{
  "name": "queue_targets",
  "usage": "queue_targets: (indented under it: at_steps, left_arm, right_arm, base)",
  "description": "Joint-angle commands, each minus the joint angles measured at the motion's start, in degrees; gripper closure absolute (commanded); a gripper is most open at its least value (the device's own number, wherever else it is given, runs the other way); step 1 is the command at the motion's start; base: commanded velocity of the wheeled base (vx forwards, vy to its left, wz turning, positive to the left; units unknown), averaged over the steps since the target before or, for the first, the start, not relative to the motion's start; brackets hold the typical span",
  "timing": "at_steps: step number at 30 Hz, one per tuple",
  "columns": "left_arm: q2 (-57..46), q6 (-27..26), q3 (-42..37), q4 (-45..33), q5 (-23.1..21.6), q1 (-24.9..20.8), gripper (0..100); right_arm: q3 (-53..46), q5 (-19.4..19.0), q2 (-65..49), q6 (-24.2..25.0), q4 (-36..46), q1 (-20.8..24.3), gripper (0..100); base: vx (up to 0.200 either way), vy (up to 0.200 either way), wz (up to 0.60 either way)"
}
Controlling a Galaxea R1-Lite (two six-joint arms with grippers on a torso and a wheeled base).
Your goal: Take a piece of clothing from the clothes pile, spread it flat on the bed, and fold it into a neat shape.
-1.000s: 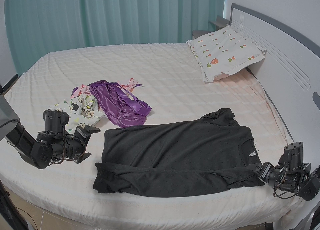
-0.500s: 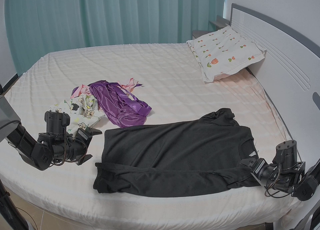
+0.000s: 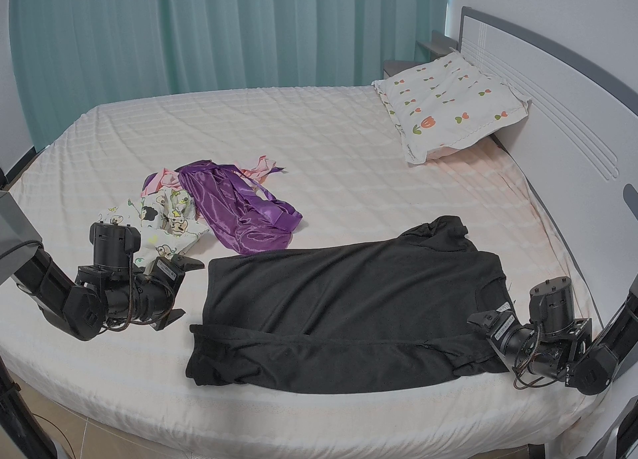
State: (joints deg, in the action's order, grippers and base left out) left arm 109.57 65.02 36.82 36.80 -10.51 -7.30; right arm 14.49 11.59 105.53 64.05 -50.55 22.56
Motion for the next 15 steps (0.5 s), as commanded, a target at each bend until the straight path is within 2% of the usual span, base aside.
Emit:
queue_targets:
  at_steps: [1,5,6,15]
  left_arm:
    - [0.29,0.01,0.10,0.11,0.05,0.01,0]
    - [0.38,0.01,0.19,0.11,0.05,0.01,0]
    - [0.38,0.01,0.19,0.11,0.05,0.01,0]
    - [0.47,0.01,0.27,0.11,0.14,0.18,0]
  right_arm:
    - [0.45,0.01,1.87,0.11,-0.07,-0.24,0]
    - [1.41,0.10,3.19,0.64,-0.60,-0.94,0]
    - [1.41,0.10,3.19,0.64,-0.60,-0.94,100]
    - [0.10,0.71,3.36,1.08,-0.51,-0.77,100]
  base:
    - [0.000,0.000,0.00]
    - [0.000,0.000,0.00]
    - [0.000,0.000,0.00]
    - [0.000,0.000,0.00]
